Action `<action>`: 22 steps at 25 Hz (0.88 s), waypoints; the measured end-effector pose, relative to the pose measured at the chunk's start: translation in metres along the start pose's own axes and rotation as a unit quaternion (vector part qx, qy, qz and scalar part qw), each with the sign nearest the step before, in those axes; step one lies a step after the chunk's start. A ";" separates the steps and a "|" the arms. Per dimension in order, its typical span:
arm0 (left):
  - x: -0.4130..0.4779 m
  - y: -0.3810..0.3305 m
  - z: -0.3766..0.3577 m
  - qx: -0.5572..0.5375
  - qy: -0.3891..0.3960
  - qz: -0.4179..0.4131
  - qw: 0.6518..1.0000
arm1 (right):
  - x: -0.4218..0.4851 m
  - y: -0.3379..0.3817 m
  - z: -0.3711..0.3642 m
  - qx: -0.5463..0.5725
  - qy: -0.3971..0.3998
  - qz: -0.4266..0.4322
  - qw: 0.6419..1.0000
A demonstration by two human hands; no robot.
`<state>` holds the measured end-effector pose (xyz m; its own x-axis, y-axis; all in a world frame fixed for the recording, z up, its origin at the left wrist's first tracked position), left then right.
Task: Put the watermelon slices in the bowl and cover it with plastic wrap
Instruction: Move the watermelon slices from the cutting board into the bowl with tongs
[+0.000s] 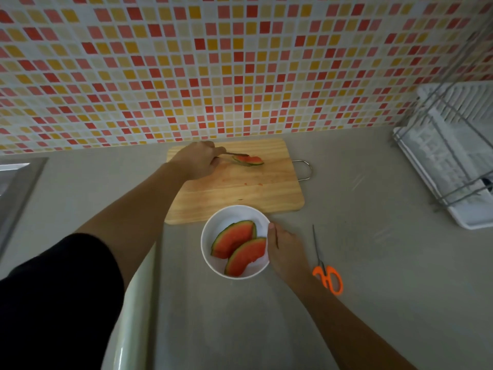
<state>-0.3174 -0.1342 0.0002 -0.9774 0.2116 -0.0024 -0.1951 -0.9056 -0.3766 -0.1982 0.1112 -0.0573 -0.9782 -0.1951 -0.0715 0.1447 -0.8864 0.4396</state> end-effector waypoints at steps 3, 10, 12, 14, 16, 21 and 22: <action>0.004 -0.007 0.008 -0.009 0.003 -0.011 1.000 | 0.000 0.000 0.001 0.012 0.001 -0.003 1.000; -0.011 -0.003 0.016 -0.205 -0.065 0.152 0.965 | 0.000 0.001 0.002 0.012 0.004 0.001 1.000; -0.032 -0.002 0.017 -0.291 -0.093 0.194 0.932 | 0.000 0.000 0.001 0.022 0.013 0.000 1.000; -0.061 -0.004 0.020 -0.421 -0.115 0.218 0.873 | 0.000 0.000 0.002 0.034 0.012 0.001 0.999; -0.097 -0.012 0.025 -0.493 -0.114 0.214 0.836 | -0.001 0.000 0.003 0.038 0.006 0.001 0.999; -0.181 -0.054 0.021 -0.343 -0.119 0.135 0.922 | 0.000 0.000 0.001 0.050 0.015 -0.001 0.999; -0.193 -0.068 0.017 -0.274 -0.116 0.082 0.951 | 0.000 -0.001 0.001 0.055 0.013 0.000 0.998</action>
<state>-0.1168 -0.1198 0.0423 -0.9952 -0.0592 0.0779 -0.0293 -0.5791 -0.8148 -0.1984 0.1124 -0.0565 -0.9739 -0.2066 -0.0942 0.1255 -0.8356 0.5348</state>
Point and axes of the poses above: each hand's wrist, its own x-axis towards the middle knuckle, its own z-axis out of the back of the hand, y = z × x, the point moved 3 cm from there along x, towards the middle knuckle, and after that the axes turned 15 degrees about -x, right-handed, at the moved point
